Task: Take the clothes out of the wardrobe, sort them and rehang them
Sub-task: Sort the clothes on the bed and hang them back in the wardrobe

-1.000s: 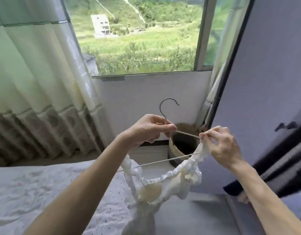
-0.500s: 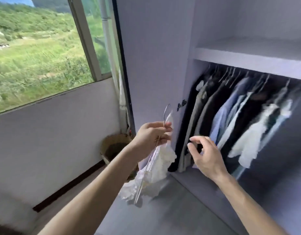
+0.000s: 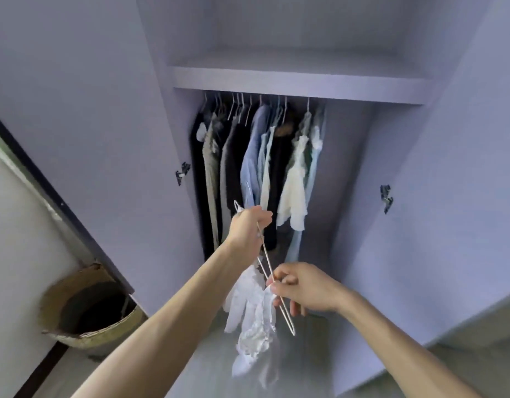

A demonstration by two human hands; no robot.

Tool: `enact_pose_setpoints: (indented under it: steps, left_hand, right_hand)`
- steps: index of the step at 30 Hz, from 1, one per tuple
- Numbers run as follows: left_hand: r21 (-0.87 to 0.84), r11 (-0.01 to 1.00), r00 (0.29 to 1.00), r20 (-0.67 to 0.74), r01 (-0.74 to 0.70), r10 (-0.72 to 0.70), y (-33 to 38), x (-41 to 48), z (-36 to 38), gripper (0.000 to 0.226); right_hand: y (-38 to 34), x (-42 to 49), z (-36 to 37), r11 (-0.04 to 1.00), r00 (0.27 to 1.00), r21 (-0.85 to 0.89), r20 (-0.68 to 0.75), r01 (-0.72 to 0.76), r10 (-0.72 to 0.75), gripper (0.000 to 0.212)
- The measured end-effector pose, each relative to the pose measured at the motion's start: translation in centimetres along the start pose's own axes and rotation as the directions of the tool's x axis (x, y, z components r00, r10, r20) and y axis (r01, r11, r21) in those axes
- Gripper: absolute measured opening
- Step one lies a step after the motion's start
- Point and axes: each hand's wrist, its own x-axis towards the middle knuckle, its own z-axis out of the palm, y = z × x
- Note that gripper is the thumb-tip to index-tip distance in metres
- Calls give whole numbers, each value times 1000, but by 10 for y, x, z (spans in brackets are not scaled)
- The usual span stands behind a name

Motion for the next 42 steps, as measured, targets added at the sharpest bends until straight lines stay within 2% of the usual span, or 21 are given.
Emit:
enact_pose_setpoints:
  steps: [4,7,9,11,15,19,22,23,26,34,42]
  left_hand:
    - [57,998,998,53,42,-45,-8,11,20,17]
    - [109,992,986,146,66,-82,-8,16,34,26]
    - [256,966,964,243,43,-107,-2,19,41,34]
    - [443,896,947,293,-15,-129,7,21,46,58]
    - [730,644,920,379,-231,-99,26,22,55,64]
    - [855,273,893,447,-441,43,42,41,59,66]
    - [879,-65,853,473,-471,221,57,64,55,69]
    - [878,-149,834,479,-455,275,64,72,54,69]
    - [870,-301,774,488,-391,404,87,97,47,70]
    - [861,-450,632,488,-236,603,159,177,67,80]
    - [881,-435,539,462,-186,705,209,254,103,75]
  right_hand:
    - [14,-17,-5,996,998,76,-36,-43,46,22]
    - [23,-25,-11,987,993,159,-106,-26,43,18]
    - [26,-27,-17,977,988,214,-150,5,28,10]
    - [28,-29,-25,967,979,254,-201,22,31,7]
    - [39,-25,-45,931,945,363,-315,37,86,10]
    - [49,-9,-74,918,880,394,-450,39,155,9]
    - [57,12,-100,932,838,363,-514,20,182,9]
    - [60,22,-110,933,825,359,-531,11,194,10]
    - [67,54,-141,928,784,371,-583,24,212,11]
    - [76,152,-239,939,723,320,-677,121,138,10]
    - [80,226,-326,988,694,120,-720,97,20,6]
